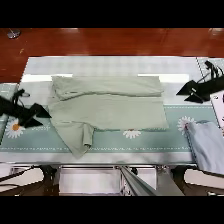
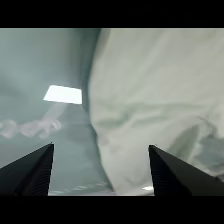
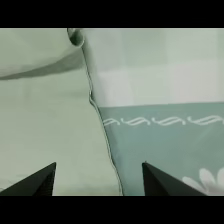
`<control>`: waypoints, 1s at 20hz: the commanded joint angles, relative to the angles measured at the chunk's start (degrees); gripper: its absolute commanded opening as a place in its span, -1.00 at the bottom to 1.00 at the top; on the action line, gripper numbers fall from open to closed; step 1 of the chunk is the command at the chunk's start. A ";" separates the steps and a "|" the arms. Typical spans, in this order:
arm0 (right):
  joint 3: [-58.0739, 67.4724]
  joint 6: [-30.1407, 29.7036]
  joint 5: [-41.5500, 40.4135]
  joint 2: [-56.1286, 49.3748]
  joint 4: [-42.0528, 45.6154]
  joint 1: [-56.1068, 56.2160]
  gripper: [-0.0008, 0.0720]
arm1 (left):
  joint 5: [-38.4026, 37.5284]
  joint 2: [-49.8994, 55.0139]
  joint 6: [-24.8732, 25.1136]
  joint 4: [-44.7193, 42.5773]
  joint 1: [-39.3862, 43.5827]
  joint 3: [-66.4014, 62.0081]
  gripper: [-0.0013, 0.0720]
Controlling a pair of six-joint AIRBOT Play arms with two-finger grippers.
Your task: Fold the shirts.
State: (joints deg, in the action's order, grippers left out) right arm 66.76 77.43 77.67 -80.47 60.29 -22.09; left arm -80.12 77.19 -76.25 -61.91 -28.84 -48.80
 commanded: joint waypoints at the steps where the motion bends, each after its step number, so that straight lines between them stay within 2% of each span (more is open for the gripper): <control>1: -19.47 -6.60 -9.20 12.63 -10.62 -2.08 0.74 | 5.68 -9.70 5.11 10.51 -7.19 17.55 0.95; 3: -26.18 -9.07 -9.99 16.22 -14.97 -2.10 0.74 | 6.67 -13.16 5.14 10.29 -8.24 22.18 0.95; 7: -31.19 -10.69 -9.84 17.94 -16.94 -2.10 0.73 | 9.99 -15.26 6.56 14.95 -6.21 26.36 0.95; 10: -31.61 -10.62 -9.70 17.94 -17.18 -2.10 0.73 | 17.16 -15.12 9.22 21.79 -1.70 29.20 0.95; 13: -31.32 -10.56 -9.81 17.94 -17.11 -2.14 0.73 | 21.55 -15.02 8.96 24.48 4.98 30.05 0.93; 14: -30.97 -9.75 -10.19 17.94 -15.23 -2.14 0.73 | 21.70 -15.02 9.22 24.41 6.78 29.70 0.53; 15: -30.64 -7.72 -10.84 17.94 -11.65 -2.14 0.73 | 21.24 -15.04 9.57 24.44 7.56 29.44 -0.54; 16: -30.64 -5.42 -11.08 17.92 -7.87 -2.14 0.73 | 20.70 -15.04 11.02 24.52 7.98 29.07 -0.89; 19: -30.91 0.96 -8.04 17.90 3.50 -2.10 0.74 | 19.06 -15.06 11.78 24.48 8.04 28.06 -0.90; 20: -31.54 2.05 -7.37 17.90 4.11 -2.10 0.74 | 18.95 -15.08 11.78 24.48 8.04 27.98 -0.90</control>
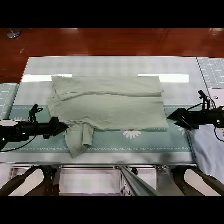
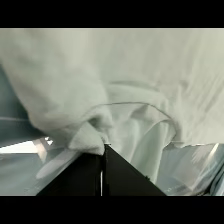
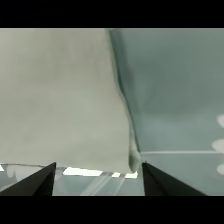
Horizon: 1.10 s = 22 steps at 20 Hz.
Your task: Fold the shirts.
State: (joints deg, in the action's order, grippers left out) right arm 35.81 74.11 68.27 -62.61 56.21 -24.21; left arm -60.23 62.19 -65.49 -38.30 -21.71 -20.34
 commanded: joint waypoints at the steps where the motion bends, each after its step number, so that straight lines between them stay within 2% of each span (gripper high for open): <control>1: -1.70 5.38 2.38 0.02 7.52 0.04 0.73 | -0.98 -0.09 1.46 0.87 0.92 -0.48 -0.90; 7: -3.26 4.17 -1.05 -4.24 -1.70 0.17 0.73 | -1.11 -0.09 1.64 0.85 0.92 -0.46 -0.90; 10: -2.56 -0.26 -5.70 -8.02 -9.35 5.25 0.73 | -1.03 -0.07 1.62 0.87 1.60 -0.42 -0.90; 13: 0.74 2.19 -9.14 -12.20 -9.33 10.05 0.70 | -1.38 -0.07 1.62 0.90 2.10 -0.44 -0.90; 14: 2.12 2.23 -9.07 -13.11 -9.27 10.84 0.60 | -1.51 -0.09 1.64 0.87 2.08 -0.50 -0.90; 15: 3.30 2.29 -8.87 -13.68 -9.29 11.28 0.20 | -1.90 -0.09 1.64 0.87 2.08 -0.74 -0.90; 16: 4.48 1.07 -7.80 -13.90 -9.29 11.28 -0.69 | -2.40 -0.09 1.66 0.87 2.08 -1.40 -0.90; 17: 5.97 -0.55 -6.16 -13.88 -9.16 11.13 -0.90 | -3.21 -0.09 1.64 0.87 1.99 -2.62 -0.90; 19: 10.19 -1.27 -3.54 -13.88 -7.85 9.77 -0.90 | -3.96 -0.09 1.84 0.85 1.99 -6.29 -0.90; 22: 17.35 -0.66 -4.28 -14.23 -7.74 9.35 -0.90 | -2.82 0.63 0.87 0.87 2.03 -13.51 -0.90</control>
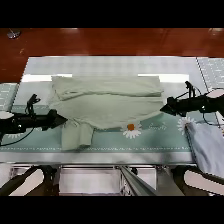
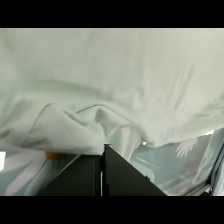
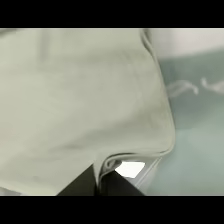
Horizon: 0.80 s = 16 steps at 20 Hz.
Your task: Fold the shirts.
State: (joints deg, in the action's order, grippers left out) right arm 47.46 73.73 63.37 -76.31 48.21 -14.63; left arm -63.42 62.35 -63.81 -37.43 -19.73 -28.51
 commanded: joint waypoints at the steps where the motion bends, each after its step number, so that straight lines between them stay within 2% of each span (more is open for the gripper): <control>1: 8.39 -0.17 0.92 -1.33 0.31 0.20 -0.90 | 1.09 1.73 -2.16 0.00 0.20 -8.26 -0.90; 6: 22.75 2.56 2.12 -8.74 1.07 1.60 -0.90 | 3.34 13.11 -6.38 0.42 2.19 -24.96 -0.90; 9: 30.27 3.87 3.10 -14.14 1.70 2.12 -0.90 | 3.48 21.94 -6.99 0.42 4.68 -35.82 -0.90; 13: 38.58 5.73 3.10 -22.69 1.27 3.39 -0.90 | 3.43 33.66 -12.00 0.42 5.46 -49.03 -0.90; 16: 43.28 7.89 2.08 -28.70 0.98 4.46 -0.90 | 2.80 39.76 -12.13 0.42 6.19 -55.23 -0.90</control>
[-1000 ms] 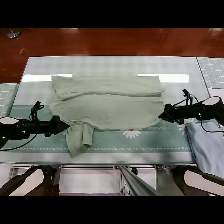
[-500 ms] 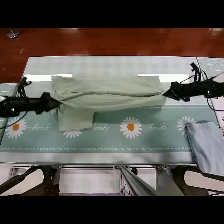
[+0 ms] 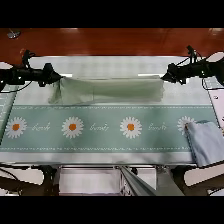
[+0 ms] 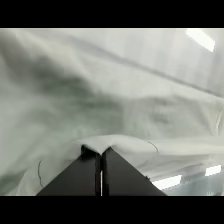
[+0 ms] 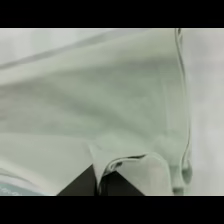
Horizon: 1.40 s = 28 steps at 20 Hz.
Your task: Fold the shirts.
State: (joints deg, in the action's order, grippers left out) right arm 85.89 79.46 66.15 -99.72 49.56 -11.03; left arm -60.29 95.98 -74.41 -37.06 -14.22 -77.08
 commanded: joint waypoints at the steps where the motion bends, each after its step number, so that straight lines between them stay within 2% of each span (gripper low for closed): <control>1: 6.05 3.13 -1.70 -6.86 -0.79 1.01 -0.90 | -0.22 7.39 -1.62 0.04 0.92 -7.52 -0.90; 3: 8.26 4.42 -2.01 -9.25 -2.19 1.01 -0.87 | -0.98 9.14 -1.55 0.09 1.18 -8.11 -0.85; 4: 8.87 4.26 -1.88 -9.77 -3.37 1.01 -0.25 | -2.25 9.55 -1.55 0.02 1.27 -8.09 -0.09; 5: 9.03 3.10 -2.29 -9.57 -4.50 0.70 0.78 | -4.31 9.64 -1.55 -0.11 0.96 -8.20 0.92; 7: 11.15 0.76 0.31 -9.20 -4.09 -1.07 0.75 | -10.03 9.64 -2.19 -3.10 -1.75 -10.78 0.95; 9: 12.61 0.92 4.50 -8.57 -2.36 -4.59 0.73 | -17.73 9.31 -9.25 -10.86 -6.23 -14.34 0.95; 10: 12.59 1.53 6.62 -8.39 -1.40 -6.56 0.73 | -21.46 8.57 -11.06 -15.63 -8.59 -15.08 0.95; 12: 11.50 4.02 11.45 -8.46 2.25 -9.29 0.73 | -26.25 5.60 -11.37 -23.65 -11.76 -13.00 0.95; 14: 8.63 5.42 12.35 -8.46 5.46 -9.53 0.73 | -22.60 -0.07 -8.46 -24.83 -12.66 -5.84 0.95; 19: 6.73 5.40 11.41 -10.99 4.37 -5.16 0.73 | -1.55 -21.92 0.76 -11.26 -7.72 18.34 0.95; 22: 6.78 5.40 9.40 -12.04 3.02 -2.12 0.73 | 1.36 -30.23 2.03 -8.33 -2.40 24.00 0.95; 26: 7.13 5.88 9.46 -14.67 0.76 0.17 0.71 | 2.12 -30.08 2.84 -8.31 6.47 24.26 0.95; 27: 7.58 5.81 9.44 -14.75 -0.42 0.15 0.40 | 2.56 -29.20 2.82 -8.26 8.70 24.15 0.95; 28: 8.59 4.92 10.21 -14.67 -1.73 0.17 -0.36 | 3.02 -28.35 2.82 -7.61 10.60 24.06 0.94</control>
State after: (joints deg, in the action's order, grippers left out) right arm 93.27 85.03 75.77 -113.67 51.27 -11.77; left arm -59.40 67.46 -72.31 -45.84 -9.17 -53.93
